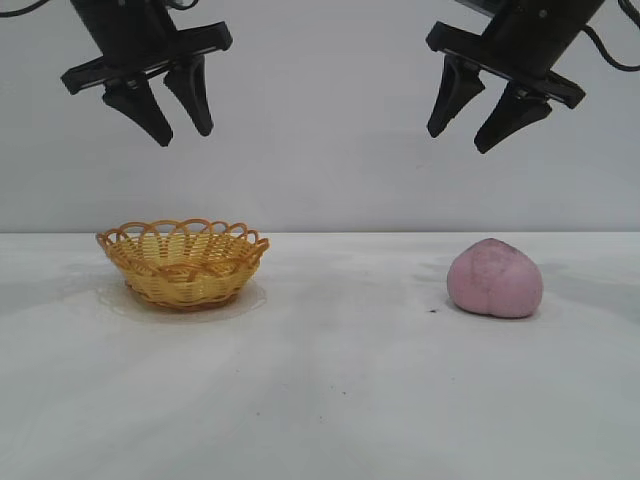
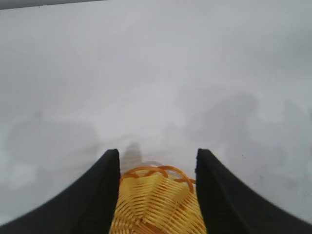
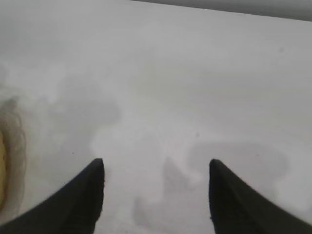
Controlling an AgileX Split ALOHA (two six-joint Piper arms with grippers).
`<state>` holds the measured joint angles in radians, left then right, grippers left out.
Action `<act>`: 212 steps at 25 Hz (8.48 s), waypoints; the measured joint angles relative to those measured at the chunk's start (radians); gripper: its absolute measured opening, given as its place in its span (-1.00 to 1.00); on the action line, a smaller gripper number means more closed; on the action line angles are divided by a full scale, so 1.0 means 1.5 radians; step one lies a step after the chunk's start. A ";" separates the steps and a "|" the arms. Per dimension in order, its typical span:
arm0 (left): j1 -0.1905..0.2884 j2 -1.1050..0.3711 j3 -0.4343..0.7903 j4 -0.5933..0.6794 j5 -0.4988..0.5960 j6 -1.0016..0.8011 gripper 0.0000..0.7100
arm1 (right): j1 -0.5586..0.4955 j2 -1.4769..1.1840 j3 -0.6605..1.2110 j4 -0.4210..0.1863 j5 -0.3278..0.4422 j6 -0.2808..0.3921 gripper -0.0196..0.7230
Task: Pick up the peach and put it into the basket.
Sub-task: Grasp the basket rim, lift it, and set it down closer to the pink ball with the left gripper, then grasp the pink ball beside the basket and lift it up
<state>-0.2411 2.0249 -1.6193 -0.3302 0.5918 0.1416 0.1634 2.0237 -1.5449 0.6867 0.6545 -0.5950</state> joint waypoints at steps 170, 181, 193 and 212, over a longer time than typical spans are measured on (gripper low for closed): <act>0.164 -0.206 0.260 0.180 0.215 0.040 0.48 | 0.000 0.000 0.000 -0.002 0.005 -0.010 0.13; 0.234 -0.462 0.418 0.138 0.217 0.029 0.48 | 0.000 0.000 0.000 -0.002 0.004 -0.010 0.13; 0.234 -0.896 0.628 0.101 0.250 0.028 0.48 | 0.000 0.000 0.000 -0.002 0.005 -0.010 0.13; 0.234 -1.361 0.753 0.116 0.352 -0.001 0.48 | 0.000 0.000 0.000 -0.018 0.019 -0.011 0.13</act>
<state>0.1097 -0.0162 -0.4903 -0.1558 1.1206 0.1398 0.1634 2.0237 -1.5449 0.6590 0.6823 -0.6121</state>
